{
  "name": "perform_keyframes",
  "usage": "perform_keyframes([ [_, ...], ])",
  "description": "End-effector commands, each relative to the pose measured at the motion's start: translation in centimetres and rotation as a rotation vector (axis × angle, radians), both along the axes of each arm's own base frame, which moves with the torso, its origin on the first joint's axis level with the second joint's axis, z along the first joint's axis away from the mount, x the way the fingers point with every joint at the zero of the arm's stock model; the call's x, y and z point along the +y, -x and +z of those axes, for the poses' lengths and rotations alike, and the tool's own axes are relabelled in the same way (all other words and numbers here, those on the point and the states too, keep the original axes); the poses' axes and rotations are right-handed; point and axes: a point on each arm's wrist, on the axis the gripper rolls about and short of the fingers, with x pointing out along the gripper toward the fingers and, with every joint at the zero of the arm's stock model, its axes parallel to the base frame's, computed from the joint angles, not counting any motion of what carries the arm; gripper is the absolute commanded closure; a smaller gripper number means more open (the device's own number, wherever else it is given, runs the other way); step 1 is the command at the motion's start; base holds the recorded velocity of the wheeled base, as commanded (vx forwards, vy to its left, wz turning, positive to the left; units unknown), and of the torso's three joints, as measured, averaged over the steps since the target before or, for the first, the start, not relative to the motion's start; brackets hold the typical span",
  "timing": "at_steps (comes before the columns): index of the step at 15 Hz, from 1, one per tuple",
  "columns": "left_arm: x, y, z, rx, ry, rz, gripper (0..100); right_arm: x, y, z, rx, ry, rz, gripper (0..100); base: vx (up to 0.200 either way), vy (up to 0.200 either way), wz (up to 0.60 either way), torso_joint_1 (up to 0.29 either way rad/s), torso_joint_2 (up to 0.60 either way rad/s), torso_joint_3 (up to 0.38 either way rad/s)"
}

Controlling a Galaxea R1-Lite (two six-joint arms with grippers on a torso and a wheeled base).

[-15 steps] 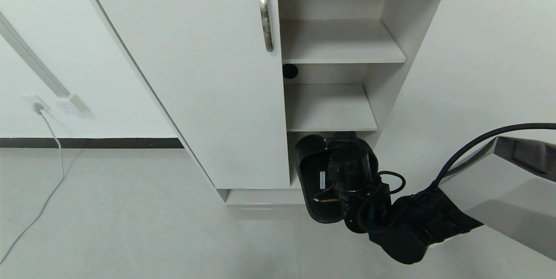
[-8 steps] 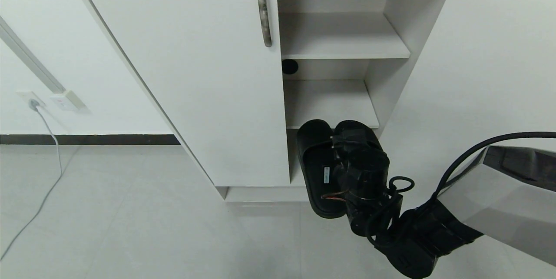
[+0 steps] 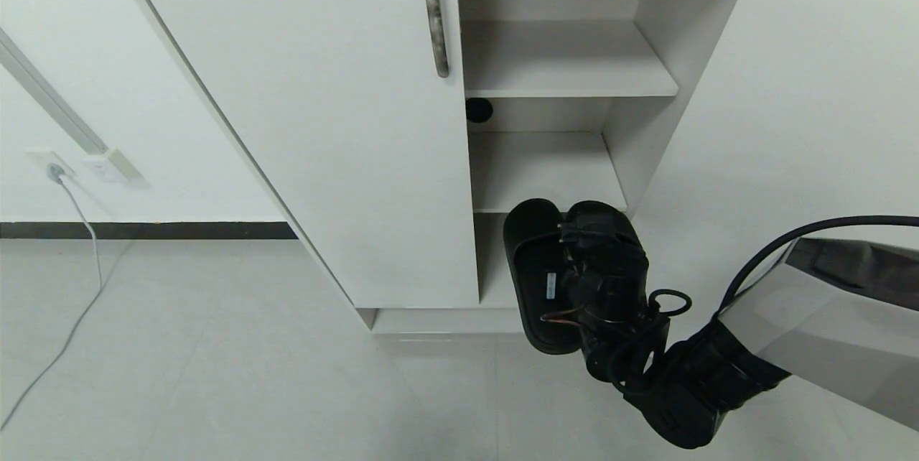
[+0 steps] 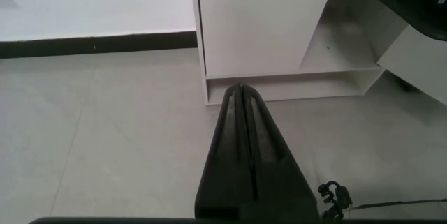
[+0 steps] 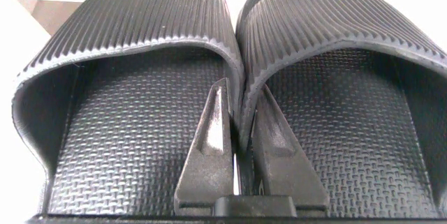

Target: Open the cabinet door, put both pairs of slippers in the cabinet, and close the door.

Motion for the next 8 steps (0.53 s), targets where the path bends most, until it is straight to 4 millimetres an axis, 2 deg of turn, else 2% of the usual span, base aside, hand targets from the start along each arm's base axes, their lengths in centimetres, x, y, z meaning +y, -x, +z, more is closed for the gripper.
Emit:
perform_keyframes([
  [1, 0.00, -0.01, 0.02, 0.001, 0.000, 0.000, 100, -0.01, 0.06, 0.16, -0.003, -0.003, 0.000, 100, 0.200, 0.000, 0.00, -0.007, 0.00, 0.002],
  [8, 0.00, -0.01, 0.02, 0.001, 0.000, 0.000, 100, 0.26, -0.22, -0.01, -0.005, -0.009, 0.005, 100, 0.200, 0.000, 0.00, 0.002, 0.00, 0.004],
])
